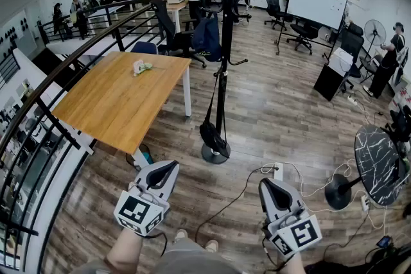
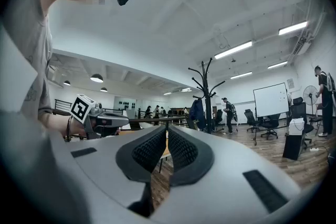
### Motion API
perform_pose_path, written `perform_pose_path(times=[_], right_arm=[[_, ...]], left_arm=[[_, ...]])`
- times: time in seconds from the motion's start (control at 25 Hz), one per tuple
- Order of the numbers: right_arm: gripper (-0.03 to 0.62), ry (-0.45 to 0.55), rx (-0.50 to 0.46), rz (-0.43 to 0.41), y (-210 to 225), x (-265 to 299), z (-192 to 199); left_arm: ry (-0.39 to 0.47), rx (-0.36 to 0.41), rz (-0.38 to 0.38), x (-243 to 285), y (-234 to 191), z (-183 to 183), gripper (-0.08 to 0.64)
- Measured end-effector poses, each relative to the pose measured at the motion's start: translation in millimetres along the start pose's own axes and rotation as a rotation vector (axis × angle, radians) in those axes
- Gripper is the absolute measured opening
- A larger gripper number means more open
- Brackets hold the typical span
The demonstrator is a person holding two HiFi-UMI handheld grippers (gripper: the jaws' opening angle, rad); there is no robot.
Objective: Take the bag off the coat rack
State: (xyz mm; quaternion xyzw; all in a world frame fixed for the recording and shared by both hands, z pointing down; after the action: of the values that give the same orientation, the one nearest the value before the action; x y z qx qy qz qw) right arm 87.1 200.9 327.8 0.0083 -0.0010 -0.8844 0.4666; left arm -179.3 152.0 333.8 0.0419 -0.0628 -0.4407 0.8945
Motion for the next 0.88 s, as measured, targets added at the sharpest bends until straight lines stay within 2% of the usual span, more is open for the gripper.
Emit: perform_pose_path(times=[0.4, 0.64, 0.76, 0.8, 0.84, 0.88], right_arm=[[0.038, 0.016, 0.026, 0.002, 6, -7, -1], [0.038, 0.030, 0.034, -0.045, 2, -10, -2], [0.040, 0.060, 0.045, -0.013, 6, -13, -4], [0.041, 0.072, 0.051, 0.008, 10, -13, -4], [0.102, 0.079, 0.054, 0.025, 12, -12, -5], [0.174, 0.081, 0.054, 0.034, 14, -10, -5]], left_arm=[[-0.007, -0.016, 0.000, 1, 7, -1, 0.015], [0.041, -0.074, 0.073, 1, 19, -6, 0.017], [0.100, -0.089, 0.020, -1, 19, -11, 0.022], [0.137, -0.111, -0.009, -3, 16, -13, 0.080], [0.163, -0.130, -0.033, -3, 12, -15, 0.149], [0.167, -0.138, -0.049, -3, 9, -15, 0.187]])
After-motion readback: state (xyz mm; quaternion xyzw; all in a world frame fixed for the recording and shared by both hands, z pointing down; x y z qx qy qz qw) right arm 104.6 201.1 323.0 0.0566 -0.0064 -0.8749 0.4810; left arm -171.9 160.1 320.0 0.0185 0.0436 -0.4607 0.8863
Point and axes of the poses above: the fingertips, and each gripper's own axes: x forward along the fingers, y to its right, z out of its underside, the point moved 5 cm from there along -x, backward along the fingers, and after that the axes turned 1 degree about z, right-handed, at the moved point
